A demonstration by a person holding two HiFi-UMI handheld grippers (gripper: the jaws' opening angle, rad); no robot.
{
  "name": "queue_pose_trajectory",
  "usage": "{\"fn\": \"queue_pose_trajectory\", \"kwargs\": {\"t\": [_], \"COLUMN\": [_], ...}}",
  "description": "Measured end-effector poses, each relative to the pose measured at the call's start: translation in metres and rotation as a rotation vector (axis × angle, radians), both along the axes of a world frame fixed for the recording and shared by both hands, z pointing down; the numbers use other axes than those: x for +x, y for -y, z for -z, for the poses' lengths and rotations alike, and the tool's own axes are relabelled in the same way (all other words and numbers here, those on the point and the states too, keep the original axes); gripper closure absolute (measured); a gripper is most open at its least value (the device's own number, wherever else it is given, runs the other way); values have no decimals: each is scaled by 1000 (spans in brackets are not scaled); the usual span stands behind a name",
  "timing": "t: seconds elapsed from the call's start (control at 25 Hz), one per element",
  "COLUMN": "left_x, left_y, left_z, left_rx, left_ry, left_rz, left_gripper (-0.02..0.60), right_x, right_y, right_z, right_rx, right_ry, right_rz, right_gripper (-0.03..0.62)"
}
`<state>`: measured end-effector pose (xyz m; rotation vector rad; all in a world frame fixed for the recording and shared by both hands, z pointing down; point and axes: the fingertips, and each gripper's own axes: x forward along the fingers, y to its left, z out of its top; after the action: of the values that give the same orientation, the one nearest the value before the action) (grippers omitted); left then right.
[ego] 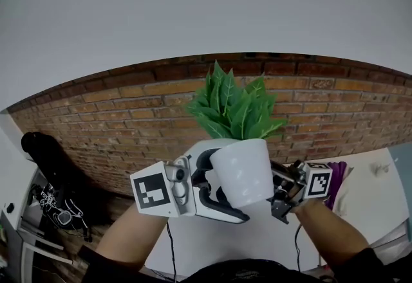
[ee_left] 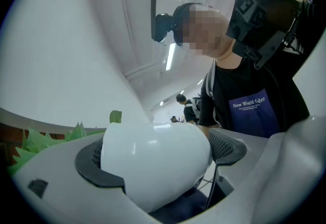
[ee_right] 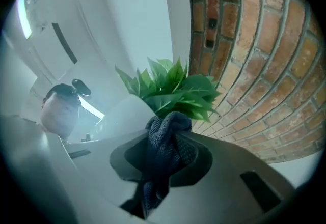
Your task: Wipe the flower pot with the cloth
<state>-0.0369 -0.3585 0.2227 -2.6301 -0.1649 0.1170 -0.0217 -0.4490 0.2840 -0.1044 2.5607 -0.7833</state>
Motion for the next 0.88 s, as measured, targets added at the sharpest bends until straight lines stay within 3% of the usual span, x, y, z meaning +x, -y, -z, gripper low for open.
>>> {"fn": "queue_pose_trajectory", "kwargs": {"t": [0.32, 0.4, 0.6, 0.76, 0.88], "left_x": [7, 6, -1, -3, -1], "left_y": [0, 0, -8, -10, -8], "left_z": [-3, -1, 9, 16, 9], "left_rx": [44, 26, -8, -28, -5], "left_ry": [-1, -12, -49, -89, -49], "left_rz": [45, 35, -24, -40, -22], "left_gripper": [49, 49, 49, 49, 49], "right_x": [-26, -22, -4, -23, -45], "right_y": [-82, -72, -6, -20, -54], "right_z": [-24, -24, -5, -2, -7], "right_rx": [193, 174, -22, 6, 91], "right_ry": [-117, -98, 44, 4, -50], "right_rz": [247, 214, 9, 75, 177], "right_gripper": [537, 537, 537, 537, 537]}}
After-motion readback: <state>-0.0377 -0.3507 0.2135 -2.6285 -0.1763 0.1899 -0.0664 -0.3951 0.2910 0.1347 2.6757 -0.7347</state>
